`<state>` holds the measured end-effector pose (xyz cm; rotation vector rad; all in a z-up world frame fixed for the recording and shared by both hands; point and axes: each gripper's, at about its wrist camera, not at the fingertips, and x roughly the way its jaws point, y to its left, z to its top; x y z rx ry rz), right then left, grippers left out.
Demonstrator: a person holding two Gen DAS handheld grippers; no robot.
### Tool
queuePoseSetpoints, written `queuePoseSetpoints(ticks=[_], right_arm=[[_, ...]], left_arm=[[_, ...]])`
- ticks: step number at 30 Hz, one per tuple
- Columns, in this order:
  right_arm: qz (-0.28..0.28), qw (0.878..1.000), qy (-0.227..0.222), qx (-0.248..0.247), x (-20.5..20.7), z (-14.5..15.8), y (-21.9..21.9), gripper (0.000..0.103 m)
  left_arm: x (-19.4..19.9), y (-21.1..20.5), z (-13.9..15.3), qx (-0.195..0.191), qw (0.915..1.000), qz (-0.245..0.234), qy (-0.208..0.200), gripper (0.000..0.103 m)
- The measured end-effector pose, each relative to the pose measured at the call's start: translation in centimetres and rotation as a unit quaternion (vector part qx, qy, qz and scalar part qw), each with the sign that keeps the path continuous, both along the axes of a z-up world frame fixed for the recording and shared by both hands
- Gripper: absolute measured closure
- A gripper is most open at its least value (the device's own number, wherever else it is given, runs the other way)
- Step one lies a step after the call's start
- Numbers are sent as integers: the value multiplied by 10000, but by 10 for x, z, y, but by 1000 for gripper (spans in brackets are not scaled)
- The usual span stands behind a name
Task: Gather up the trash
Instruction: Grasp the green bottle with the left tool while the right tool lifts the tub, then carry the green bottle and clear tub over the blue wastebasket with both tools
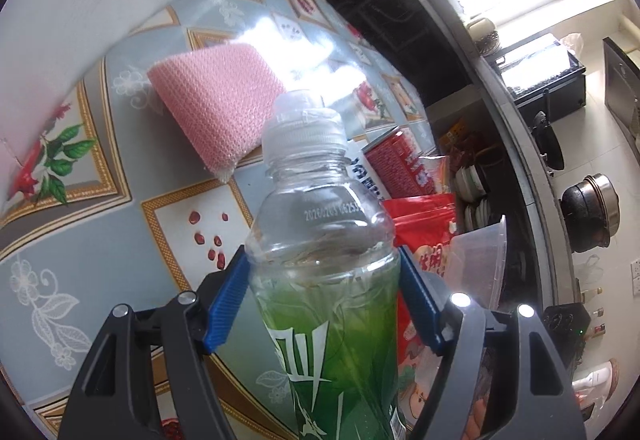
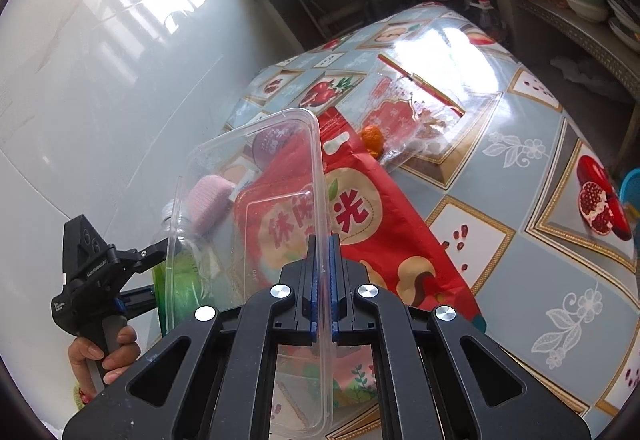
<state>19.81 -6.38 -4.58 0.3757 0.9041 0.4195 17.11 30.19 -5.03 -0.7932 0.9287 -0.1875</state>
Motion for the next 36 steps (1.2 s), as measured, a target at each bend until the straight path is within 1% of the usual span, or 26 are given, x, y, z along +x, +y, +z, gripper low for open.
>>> queuePoseSetpoints(ticks=[4,9,14,20,28,36], right_arm=[[-79,9999,-63,135,-3,3,-10,100],[-161,9995,-146,238,-8,8,-19,100],[-226,9990,-180,332,-12,11,-27,100],[-262,9986,-190,417,-17,10,-34,100],[-311,9979,-255,498,-22,14,-44,100],[-408,9965,-340,647,-30,23,-58,100]], left_arm=[[-12,-2,17,132,9995,23,-300,33],[-25,-11,37,274,9974,-132,-659,33],[-39,-23,54,452,9925,-362,-1073,34],[-53,-36,75,634,9844,-603,-1529,34],[-64,-38,94,719,9766,-573,-1942,34],[-63,-45,115,740,9687,-603,-2291,34]])
